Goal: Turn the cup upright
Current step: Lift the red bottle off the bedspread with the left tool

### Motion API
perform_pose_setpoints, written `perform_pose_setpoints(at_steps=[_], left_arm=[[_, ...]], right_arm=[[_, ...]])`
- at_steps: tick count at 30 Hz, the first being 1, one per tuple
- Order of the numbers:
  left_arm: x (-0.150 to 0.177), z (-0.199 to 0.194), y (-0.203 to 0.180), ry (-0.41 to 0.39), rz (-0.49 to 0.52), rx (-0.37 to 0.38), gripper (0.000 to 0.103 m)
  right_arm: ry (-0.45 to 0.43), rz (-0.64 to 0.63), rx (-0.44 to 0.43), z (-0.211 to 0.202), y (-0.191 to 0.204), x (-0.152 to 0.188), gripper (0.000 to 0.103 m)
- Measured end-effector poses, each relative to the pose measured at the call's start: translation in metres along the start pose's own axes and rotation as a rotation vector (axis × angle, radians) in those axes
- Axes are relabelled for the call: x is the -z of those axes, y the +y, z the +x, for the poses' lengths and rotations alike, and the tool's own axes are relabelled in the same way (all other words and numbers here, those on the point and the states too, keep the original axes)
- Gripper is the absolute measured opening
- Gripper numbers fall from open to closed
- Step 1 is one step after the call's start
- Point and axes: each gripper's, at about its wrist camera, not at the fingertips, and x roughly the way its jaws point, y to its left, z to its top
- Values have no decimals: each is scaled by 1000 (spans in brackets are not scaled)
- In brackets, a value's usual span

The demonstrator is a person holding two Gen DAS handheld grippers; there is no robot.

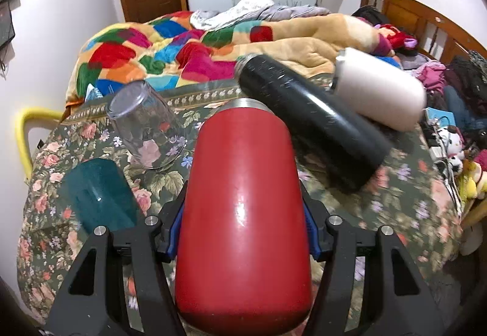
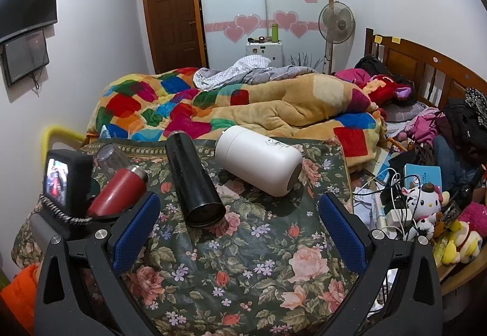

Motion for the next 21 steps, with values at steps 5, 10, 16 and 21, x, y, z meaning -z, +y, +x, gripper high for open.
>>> perform_pose_setpoints(at_steps=[5, 10, 16, 21], left_arm=[[8, -28, -21, -7, 24, 56, 61], [21, -40, -54, 0, 72, 99, 61], [35, -32, -86, 43, 102, 133, 61], [48, -7, -101, 93, 127, 123, 61]], right_arm=[[-20, 3, 0, -15, -4, 1, 103], [-27, 6, -7, -26, -9, 5, 103], [-21, 7, -14, -32, -14, 10, 103], [-11, 8, -18, -33, -17, 14, 103]])
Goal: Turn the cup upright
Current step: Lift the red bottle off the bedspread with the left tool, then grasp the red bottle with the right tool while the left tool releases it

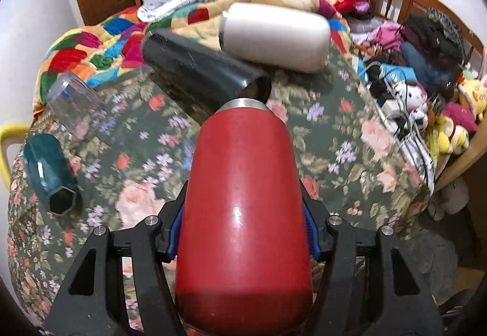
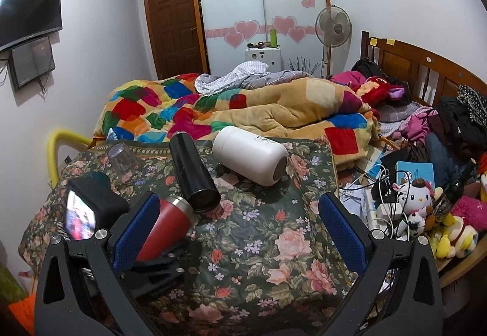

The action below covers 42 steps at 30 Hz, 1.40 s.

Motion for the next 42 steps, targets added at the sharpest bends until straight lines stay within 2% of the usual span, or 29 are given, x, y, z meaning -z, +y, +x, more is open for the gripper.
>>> perform_pose_setpoints(at_steps=[4, 10, 15, 17, 20, 24, 26, 29, 31, 33, 39, 42], left_arm=[[4, 17, -1, 31, 1, -8, 61], [5, 22, -3, 18, 25, -16, 61], [6, 16, 0, 15, 28, 12, 62], [5, 7, 1, 5, 25, 31, 72], [3, -12, 5, -30, 12, 22, 77], [5, -49, 30, -86, -59, 22, 80], [8, -69, 46, -118, -97, -13, 83], [16, -95, 72, -163, -134, -120, 84], [23, -108, 90, -187, -142, -207, 85], [30, -116, 105, -197, -155, -247, 85], [51, -116, 136, -178, -211, -240, 85], [58, -110, 140, -169, -234, -220, 85]], right_arm=[[18, 5, -7, 4, -1, 3, 103], [48, 0, -10, 10, 2, 9, 103], [69, 3, -18, 13, 5, 10, 103], [71, 0, -16, 12, 6, 10, 103], [71, -4, -14, 10, 8, 9, 103], [54, -6, -12, 4, 13, 4, 103], [52, -13, -8, 4, 16, 1, 103], [68, -23, -8, 10, 23, 0, 103], [94, -25, -14, 19, 28, 2, 103], [139, -18, -34, 36, 34, 5, 103], [339, 14, -96, 102, 55, 29, 102], [458, 55, -124, 133, 60, 43, 91]])
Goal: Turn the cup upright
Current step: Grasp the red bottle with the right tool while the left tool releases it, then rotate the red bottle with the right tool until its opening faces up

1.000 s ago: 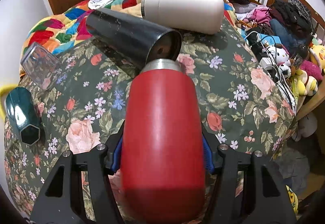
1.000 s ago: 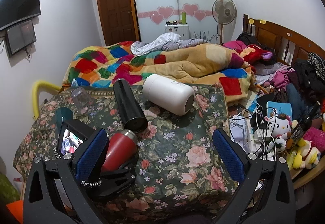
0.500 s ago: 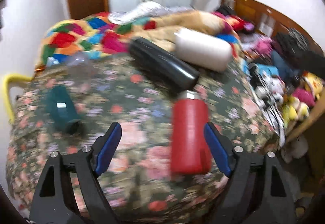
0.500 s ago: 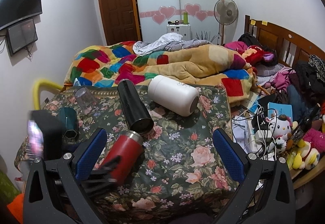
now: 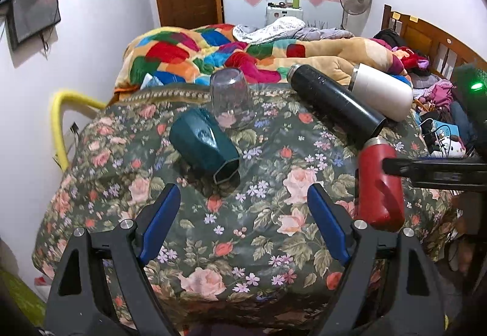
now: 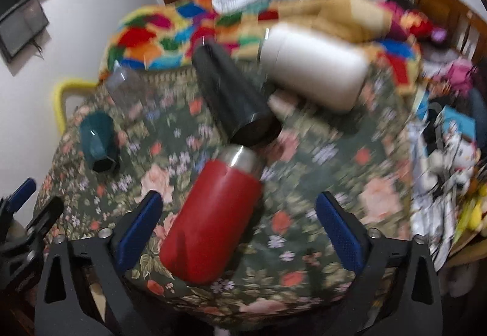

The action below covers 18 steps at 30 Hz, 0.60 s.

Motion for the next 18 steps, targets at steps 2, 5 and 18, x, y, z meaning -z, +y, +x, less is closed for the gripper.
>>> perform_pose_setpoints(at_steps=[2, 5, 18], left_arm=[[3, 2, 0, 0, -5, 8, 85], [2, 3, -1, -9, -7, 15, 85], [1, -6, -10, -33, 1, 32, 85]], right_arm=[[74, 47, -35, 19, -2, -1, 84], [136, 101, -86, 33, -6, 1, 78], [123, 8, -69, 36, 9, -8, 64]])
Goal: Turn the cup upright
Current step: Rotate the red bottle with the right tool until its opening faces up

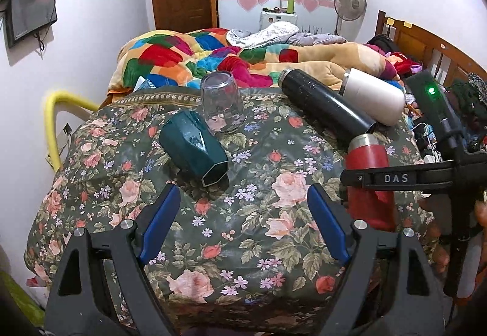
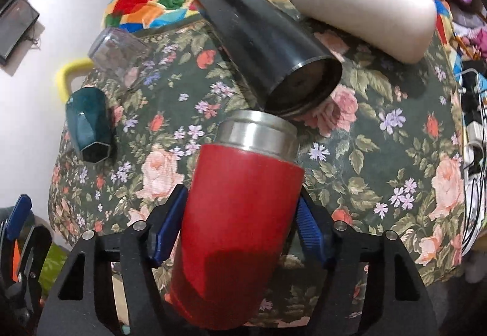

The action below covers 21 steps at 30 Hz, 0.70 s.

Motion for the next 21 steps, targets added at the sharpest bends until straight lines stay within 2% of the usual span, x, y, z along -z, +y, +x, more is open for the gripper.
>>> perform_pose_setpoints(at_steps=[5, 10, 16, 21], left_arm=[[-7, -11, -3, -26, 3, 8, 85], [-12, -19, -8, -49, -5, 13, 85], [-15, -21, -9, -54, -12, 12, 85], [-16, -20, -10, -55, -12, 12, 85]], right_arm=[[-102, -50, 16, -32, 9, 2, 61], [-202, -122, 71, -57, 20, 2, 59], [-264, -149, 63, -75, 29, -6, 59], [-302, -225, 120, -81, 42, -4, 59]])
